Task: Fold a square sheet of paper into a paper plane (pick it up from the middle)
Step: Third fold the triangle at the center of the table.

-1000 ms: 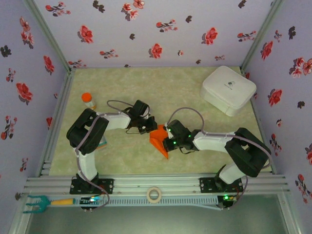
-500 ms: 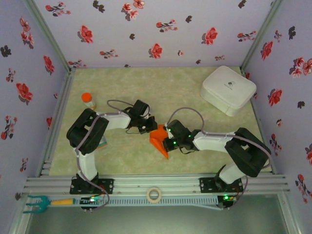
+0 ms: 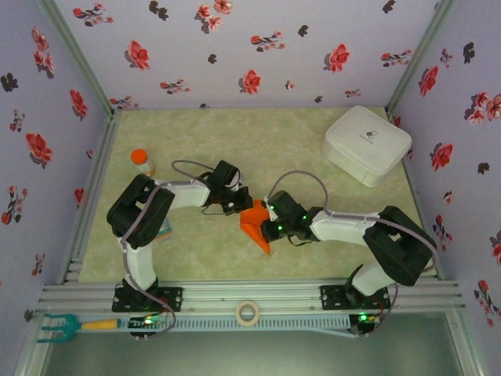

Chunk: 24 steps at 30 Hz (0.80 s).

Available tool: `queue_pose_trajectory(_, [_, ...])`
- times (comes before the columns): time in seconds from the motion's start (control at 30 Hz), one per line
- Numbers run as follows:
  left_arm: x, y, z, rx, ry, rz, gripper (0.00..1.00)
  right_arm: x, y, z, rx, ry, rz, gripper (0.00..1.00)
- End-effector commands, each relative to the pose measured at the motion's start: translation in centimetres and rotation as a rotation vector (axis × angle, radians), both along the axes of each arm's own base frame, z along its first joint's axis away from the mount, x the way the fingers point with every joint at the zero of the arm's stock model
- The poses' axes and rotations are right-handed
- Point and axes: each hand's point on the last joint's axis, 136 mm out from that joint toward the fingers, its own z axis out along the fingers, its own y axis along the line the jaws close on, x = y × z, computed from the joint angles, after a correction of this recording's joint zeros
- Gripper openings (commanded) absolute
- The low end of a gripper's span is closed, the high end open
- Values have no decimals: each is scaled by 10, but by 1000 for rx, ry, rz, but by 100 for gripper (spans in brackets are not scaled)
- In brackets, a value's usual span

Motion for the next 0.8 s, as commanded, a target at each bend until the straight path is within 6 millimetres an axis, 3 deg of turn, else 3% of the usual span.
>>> queue_pose_trajectory(0.0, [0,5,-1,21,1,-6,3,4,2,11,11,-19,10,3])
queue_pose_trajectory(0.4, [-1,5,-2,23,1,-4,4,3,-6,0,-30,-11,-2,3])
queue_pose_trajectory(0.77, [0,5,-2,22,1,-4,4,8,-2,2,-43,-25,13,3])
